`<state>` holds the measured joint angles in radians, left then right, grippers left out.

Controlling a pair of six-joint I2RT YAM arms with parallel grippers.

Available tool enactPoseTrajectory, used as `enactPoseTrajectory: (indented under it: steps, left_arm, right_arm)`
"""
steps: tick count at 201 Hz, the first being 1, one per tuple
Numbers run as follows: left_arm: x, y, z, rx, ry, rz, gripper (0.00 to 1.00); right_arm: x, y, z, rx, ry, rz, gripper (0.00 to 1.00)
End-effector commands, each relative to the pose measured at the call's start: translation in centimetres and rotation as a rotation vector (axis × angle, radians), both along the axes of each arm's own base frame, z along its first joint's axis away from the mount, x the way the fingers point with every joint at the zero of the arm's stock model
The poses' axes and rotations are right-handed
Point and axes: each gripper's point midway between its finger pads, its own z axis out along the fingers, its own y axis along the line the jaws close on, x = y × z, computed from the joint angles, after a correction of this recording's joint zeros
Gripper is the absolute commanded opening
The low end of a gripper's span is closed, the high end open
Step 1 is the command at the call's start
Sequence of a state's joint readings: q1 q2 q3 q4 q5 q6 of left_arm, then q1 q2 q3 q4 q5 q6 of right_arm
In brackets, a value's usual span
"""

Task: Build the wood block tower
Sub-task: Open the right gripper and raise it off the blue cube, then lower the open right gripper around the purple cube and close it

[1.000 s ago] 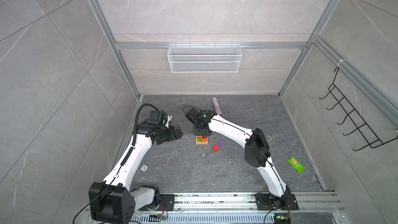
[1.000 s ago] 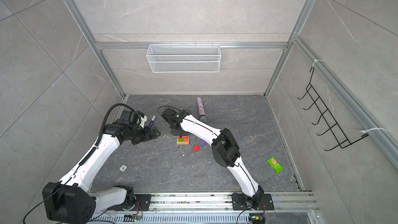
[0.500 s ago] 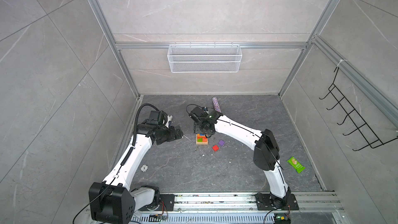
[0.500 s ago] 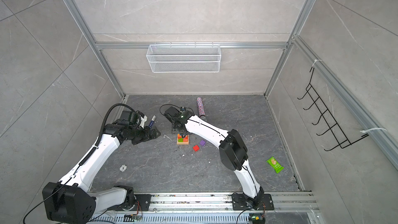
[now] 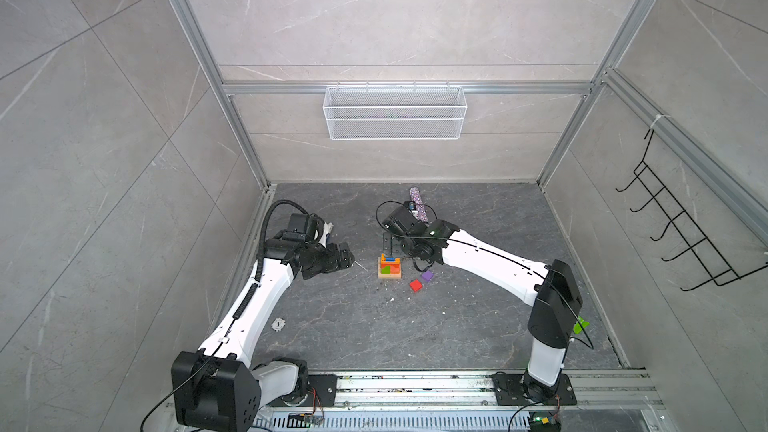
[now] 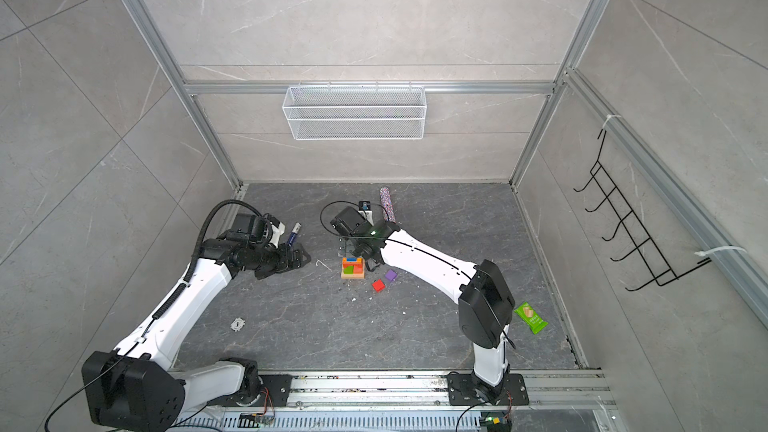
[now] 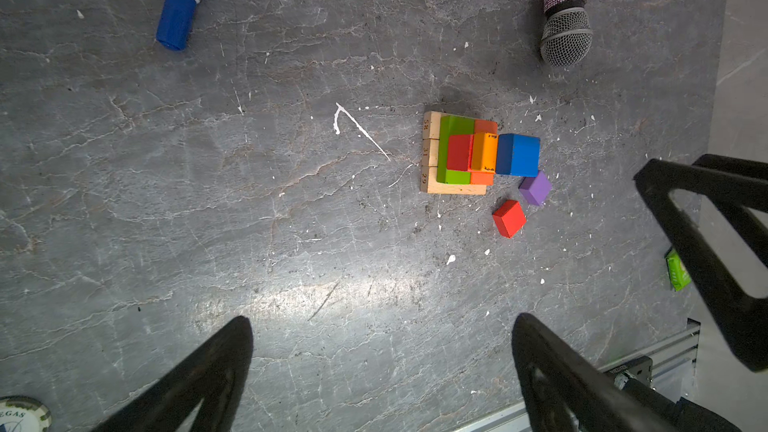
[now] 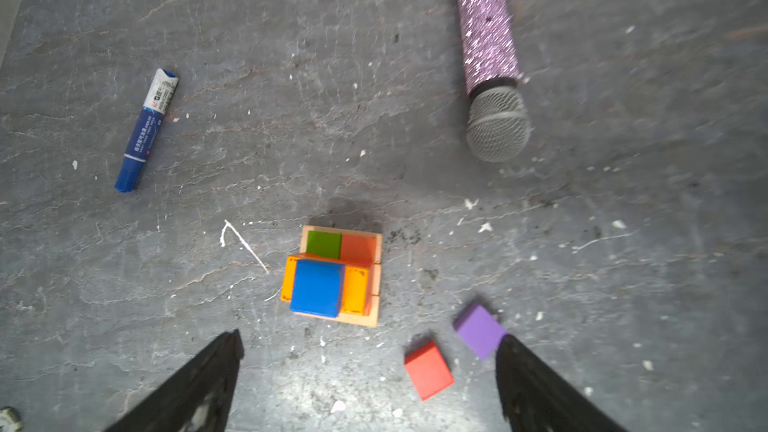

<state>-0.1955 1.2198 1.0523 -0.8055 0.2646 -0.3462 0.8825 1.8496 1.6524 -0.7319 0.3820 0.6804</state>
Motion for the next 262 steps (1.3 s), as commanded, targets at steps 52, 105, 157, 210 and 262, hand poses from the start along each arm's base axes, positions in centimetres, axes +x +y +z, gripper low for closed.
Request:
enactPoseTrajectory:
  steps: [52,105,157,210,262]
  left_arm:
    - [0.3,0.1,0.3,0.002,-0.025,-0.014,0.99]
    - [0.4,0.1,0.3,0.003,-0.026,-0.016,0.99]
    - [0.4,-0.1,0.1,-0.002,-0.014,-0.025,0.99]
    - [0.4,-0.1,0.0,-0.003,-0.012,-0.023,0.99]
    - [0.4,-0.1,0.0,-0.004,-0.013,-0.023,0.98]
  right_arm:
    - [-1.9,-4.3,-0.5,-0.195,-0.065,0.132,0.99]
    - [-3.7,-6.4,-4.2,-0.197,0.045,0.267,0.99]
    - [-3.5,-8.3,-7.3,-0.135,0.157,0.287,0.9]
    - [-2.5,-8.8,-9.7,-0.107,0.185,0.305,0.83]
    - [-1.8,-9.0,-12.4,-0.16,0.212,0.327,0.73]
